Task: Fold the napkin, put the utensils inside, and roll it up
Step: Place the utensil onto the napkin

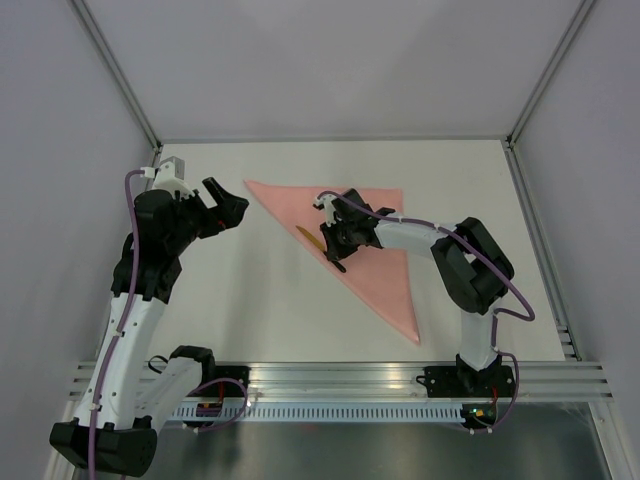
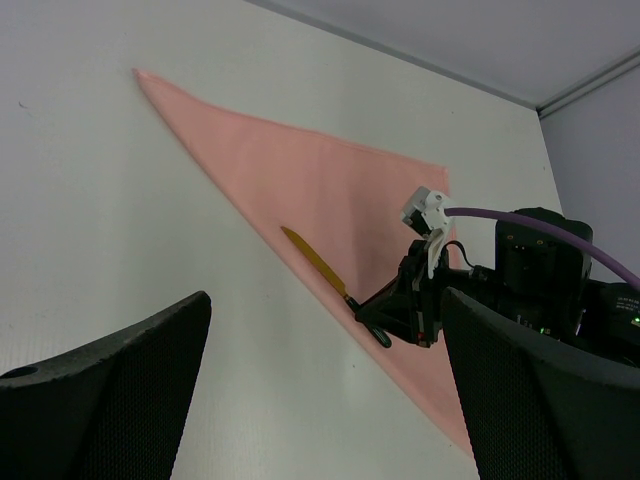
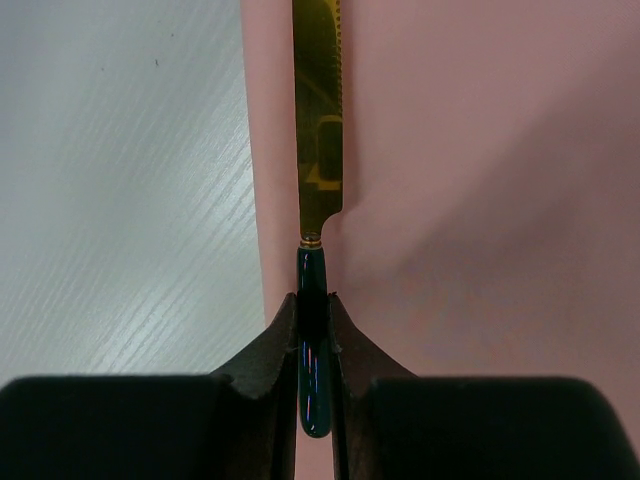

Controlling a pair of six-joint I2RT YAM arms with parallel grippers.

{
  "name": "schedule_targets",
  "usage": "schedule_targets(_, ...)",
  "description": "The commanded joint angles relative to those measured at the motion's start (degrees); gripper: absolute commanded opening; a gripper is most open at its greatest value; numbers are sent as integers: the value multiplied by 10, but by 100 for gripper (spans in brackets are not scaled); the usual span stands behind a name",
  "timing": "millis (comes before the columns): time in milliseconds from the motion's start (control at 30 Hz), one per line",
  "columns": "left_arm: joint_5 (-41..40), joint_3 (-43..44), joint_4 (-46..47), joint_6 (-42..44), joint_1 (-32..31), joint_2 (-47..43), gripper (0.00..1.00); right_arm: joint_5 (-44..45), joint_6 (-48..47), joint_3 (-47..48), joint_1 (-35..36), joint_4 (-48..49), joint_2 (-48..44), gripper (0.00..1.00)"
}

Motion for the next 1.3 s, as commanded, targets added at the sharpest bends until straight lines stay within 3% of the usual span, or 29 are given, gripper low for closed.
schedule_targets(0, 2, 11, 0, 1, 1, -6, 100, -3, 14, -1, 5, 1, 5, 1)
schedule_targets(900, -1, 6, 0, 4, 1, -5, 100, -19, 13, 0, 5, -6, 18, 1)
schedule_targets(1167, -5, 7, 0, 5, 1, -3, 100, -20, 13, 2, 5, -9, 12, 29)
schedule_targets(1267, -8, 8, 0, 6, 2, -2, 100, -18, 13, 4, 5, -10, 10, 34)
